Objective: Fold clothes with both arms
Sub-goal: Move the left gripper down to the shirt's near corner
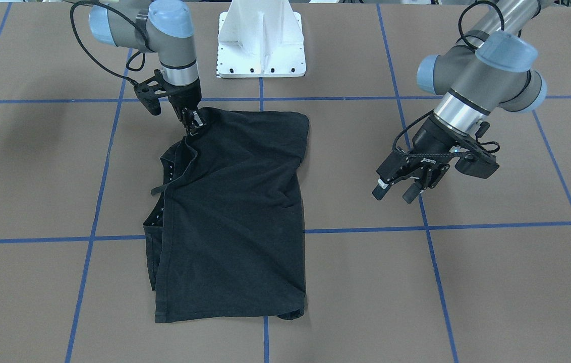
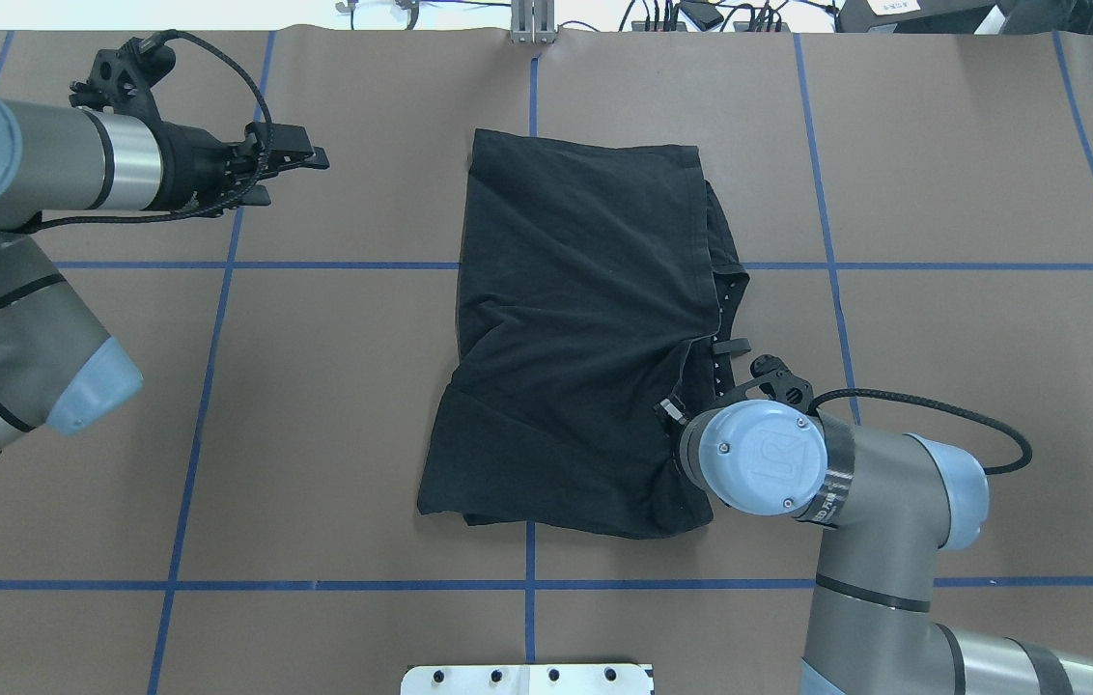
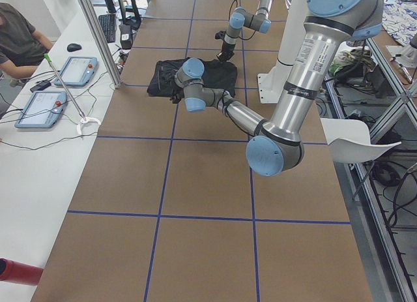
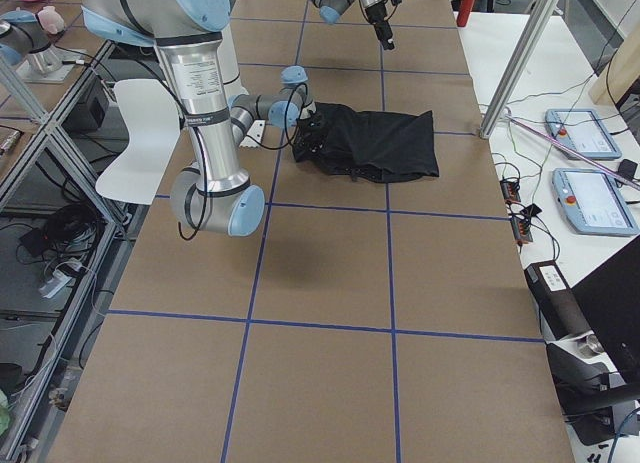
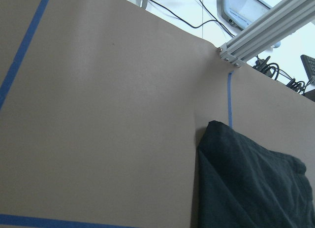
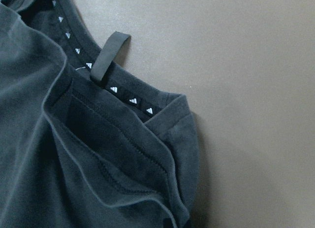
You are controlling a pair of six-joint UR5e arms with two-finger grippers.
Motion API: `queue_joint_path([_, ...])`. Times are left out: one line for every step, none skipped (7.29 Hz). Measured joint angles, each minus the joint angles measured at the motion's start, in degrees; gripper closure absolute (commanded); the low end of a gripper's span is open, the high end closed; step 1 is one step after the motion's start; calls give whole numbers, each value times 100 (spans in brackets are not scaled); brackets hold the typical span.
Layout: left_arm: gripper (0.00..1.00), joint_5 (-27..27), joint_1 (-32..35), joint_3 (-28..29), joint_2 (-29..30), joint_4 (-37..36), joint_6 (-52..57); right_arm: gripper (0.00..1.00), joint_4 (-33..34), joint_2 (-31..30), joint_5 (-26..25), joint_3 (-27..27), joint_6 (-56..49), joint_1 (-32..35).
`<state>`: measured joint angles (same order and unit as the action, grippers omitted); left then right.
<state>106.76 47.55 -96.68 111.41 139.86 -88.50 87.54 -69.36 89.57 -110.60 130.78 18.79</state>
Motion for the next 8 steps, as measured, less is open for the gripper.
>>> queue_joint_path([2, -522, -317, -311, -68, 3, -440, 100, 5, -34, 74, -84, -15, 29])
queue_joint_path([3, -1226, -795, -637, -239, -11, -796, 100, 7, -66, 114, -133, -29, 37])
queue_joint_path([4, -1791, -1245, -888, -427, -33, -1129, 100, 8, -94, 133, -153, -45, 37])
queue_joint_path([7, -2207, -1640, -1043, -563, -147, -1487, 100, 9, -120, 150, -159, -59, 38])
queue_joint_path([8, -2608, -2097, -1147, -628, -486, -1835, 100, 9, -139, 171, -164, -70, 38])
queue_joint_path([11, -2952, -2548, -1235, -654, -883, -2149, 100, 9, -154, 185, -168, -76, 38])
queue_joint_path([11, -3240, -2999, -1280, -664, -1207, -2439, 100, 9, -161, 189, -169, -80, 38])
queue_joint_path([12, -3483, -3383, -1280, -666, -1448, -2628, 100, 9, -163, 191, -169, -84, 37])
